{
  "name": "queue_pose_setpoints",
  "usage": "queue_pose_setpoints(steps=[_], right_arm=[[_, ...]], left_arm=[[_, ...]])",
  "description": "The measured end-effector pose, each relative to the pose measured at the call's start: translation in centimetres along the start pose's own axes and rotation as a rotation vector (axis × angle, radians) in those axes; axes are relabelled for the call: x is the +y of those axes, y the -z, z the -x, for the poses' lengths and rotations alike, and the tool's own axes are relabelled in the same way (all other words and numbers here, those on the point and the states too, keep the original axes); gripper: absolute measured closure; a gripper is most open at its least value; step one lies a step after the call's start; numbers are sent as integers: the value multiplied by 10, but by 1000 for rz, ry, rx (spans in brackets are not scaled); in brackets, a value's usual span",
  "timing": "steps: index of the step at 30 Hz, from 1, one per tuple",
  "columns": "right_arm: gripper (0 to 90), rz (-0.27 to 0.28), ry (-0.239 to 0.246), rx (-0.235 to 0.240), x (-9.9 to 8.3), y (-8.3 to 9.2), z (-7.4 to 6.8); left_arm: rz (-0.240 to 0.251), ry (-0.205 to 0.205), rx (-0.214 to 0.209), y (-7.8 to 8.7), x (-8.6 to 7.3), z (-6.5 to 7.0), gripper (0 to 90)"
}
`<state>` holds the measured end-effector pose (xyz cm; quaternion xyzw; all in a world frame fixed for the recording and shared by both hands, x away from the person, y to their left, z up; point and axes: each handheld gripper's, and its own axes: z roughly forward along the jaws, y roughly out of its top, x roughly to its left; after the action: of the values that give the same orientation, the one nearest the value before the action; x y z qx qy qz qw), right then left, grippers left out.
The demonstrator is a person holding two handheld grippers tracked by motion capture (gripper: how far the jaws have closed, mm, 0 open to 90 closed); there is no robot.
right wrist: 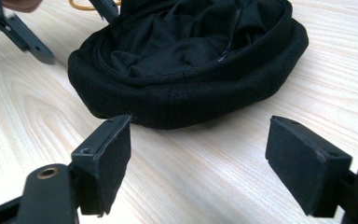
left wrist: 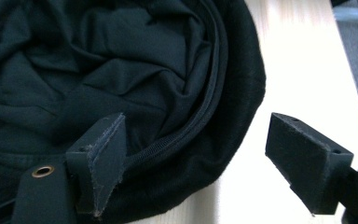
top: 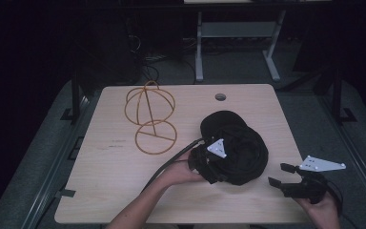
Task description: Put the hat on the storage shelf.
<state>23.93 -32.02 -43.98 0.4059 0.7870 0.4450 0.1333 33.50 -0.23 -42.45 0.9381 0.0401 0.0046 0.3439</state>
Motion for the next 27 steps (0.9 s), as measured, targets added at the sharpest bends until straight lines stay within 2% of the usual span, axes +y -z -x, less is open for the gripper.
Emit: queue_pose_setpoints(steps=[7,10,15,16,18,19,21,27], right_arm=[[218,-2,5,8,0,-1,-1],[218,-5,7,6,0,-1,-1],[218,-6,6,6,0,-1,-1],[218,-5,6,6,0,-1,-1],[217,-3,8,8,0,-1,-2],[217,-3,8,8,0,-1,-2],[211,0,9,7,0,-1,-2],[211,1,7,7,0,0,-3]], left_arm=[[-66,-20,-1,-13,2,-2,219],[-115,-47,21,-21,1,-1,246],[-136,-73,30,-25,1,0,315],[-144,-84,32,-26,3,-1,363],[-151,-91,34,-27,3,-1,400],[-159,-102,31,-29,4,-1,400],[-173,-135,17,-33,4,1,455],[-171,-133,-5,-36,5,0,533]])
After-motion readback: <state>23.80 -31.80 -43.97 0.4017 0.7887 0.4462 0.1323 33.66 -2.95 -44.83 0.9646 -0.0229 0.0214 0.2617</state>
